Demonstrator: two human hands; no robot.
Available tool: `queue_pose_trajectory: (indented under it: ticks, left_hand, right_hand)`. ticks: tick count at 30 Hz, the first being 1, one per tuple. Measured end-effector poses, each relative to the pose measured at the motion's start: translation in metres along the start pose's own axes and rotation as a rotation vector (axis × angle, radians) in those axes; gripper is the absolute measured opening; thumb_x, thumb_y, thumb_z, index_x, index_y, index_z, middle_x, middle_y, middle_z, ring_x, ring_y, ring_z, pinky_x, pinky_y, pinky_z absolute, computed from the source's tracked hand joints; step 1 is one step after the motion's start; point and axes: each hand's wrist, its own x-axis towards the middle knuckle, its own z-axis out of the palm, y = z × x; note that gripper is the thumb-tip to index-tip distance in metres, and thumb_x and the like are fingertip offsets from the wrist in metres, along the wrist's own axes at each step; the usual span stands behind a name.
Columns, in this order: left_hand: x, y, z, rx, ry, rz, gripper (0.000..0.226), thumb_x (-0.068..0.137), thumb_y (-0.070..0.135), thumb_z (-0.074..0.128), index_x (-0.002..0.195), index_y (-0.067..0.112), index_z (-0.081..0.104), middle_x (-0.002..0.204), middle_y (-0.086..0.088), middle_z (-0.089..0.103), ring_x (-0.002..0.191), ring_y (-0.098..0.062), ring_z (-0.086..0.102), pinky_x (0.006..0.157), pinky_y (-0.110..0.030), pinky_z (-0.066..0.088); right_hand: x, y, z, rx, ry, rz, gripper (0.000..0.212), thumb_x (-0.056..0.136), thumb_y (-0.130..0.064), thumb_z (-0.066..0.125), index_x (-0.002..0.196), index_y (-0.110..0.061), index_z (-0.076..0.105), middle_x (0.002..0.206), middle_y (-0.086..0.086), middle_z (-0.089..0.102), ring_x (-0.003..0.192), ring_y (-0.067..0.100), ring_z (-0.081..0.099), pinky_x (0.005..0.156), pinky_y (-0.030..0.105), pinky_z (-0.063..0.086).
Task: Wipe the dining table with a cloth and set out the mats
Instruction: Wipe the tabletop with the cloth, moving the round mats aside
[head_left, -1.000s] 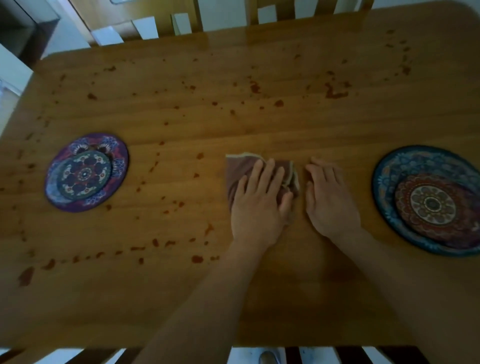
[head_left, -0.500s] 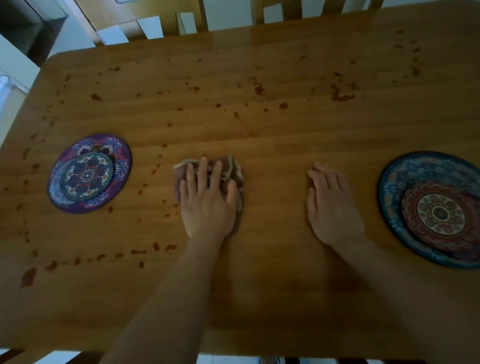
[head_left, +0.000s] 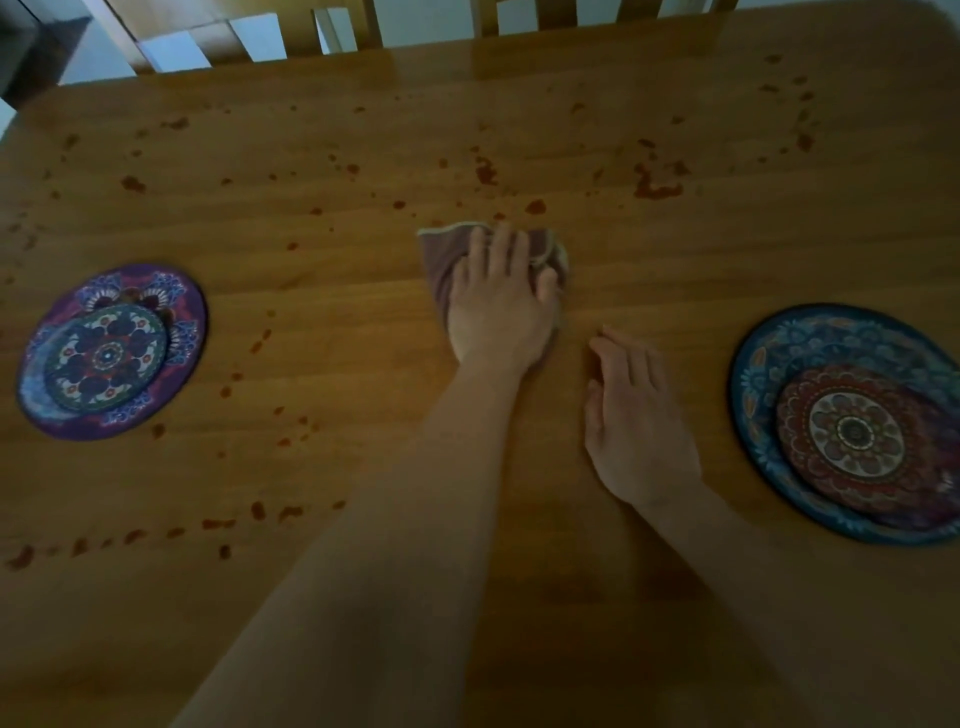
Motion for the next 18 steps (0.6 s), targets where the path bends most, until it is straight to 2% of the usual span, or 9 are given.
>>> queue_pose_trajectory:
  ticks: [4, 8, 11, 18]
  left_hand:
    - [-0.052, 0.01, 0.002, 0.031, -0.014, 0.213, 0.055, 0.104, 0.046, 0.02, 0.153, 0.023, 0.029, 0.162, 0.005, 0.02, 0.15, -0.016, 0.008, 0.121, -0.035, 0.012]
    - [-0.11, -0.012, -0.003, 0.052, -0.038, 0.298, 0.053, 0.103, 0.046, 0.021, 0.151, 0.026, 0.034, 0.161, 0.007, 0.024, 0.15, -0.014, 0.01, 0.12, -0.035, 0.015]
    - [-0.148, -0.047, -0.009, 0.088, -0.028, 0.239, 0.053, 0.103, 0.049, 0.021, 0.151, 0.03, 0.033, 0.161, 0.011, 0.022, 0.15, -0.012, 0.01, 0.12, -0.033, 0.013]
    - [-0.177, -0.127, -0.032, 0.144, 0.014, -0.03, 0.055, 0.101, 0.051, 0.016, 0.151, 0.032, 0.029, 0.162, 0.01, 0.019, 0.15, -0.012, 0.009, 0.12, -0.035, 0.016]
  right_hand:
    - [-0.004, -0.001, -0.005, 0.102, 0.107, 0.001, 0.036, 0.087, -0.001, 0.045, 0.123, 0.001, 0.048, 0.129, 0.021, 0.048, 0.12, 0.034, 0.042, 0.104, 0.044, 0.039]
    - [-0.005, -0.002, -0.008, 0.096, 0.115, -0.009, 0.033, 0.089, -0.011, 0.035, 0.116, 0.003, 0.048, 0.12, 0.024, 0.049, 0.112, 0.038, 0.045, 0.098, 0.045, 0.038]
    - [-0.005, -0.001, -0.006, 0.036, 0.083, -0.018, 0.029, 0.092, -0.003, 0.044, 0.12, 0.003, 0.048, 0.124, 0.024, 0.048, 0.115, 0.04, 0.044, 0.099, 0.045, 0.037]
    - [-0.008, -0.002, -0.007, 0.035, 0.052, -0.021, 0.026, 0.094, -0.004, 0.046, 0.119, 0.001, 0.052, 0.129, 0.022, 0.047, 0.119, 0.036, 0.041, 0.1, 0.046, 0.04]
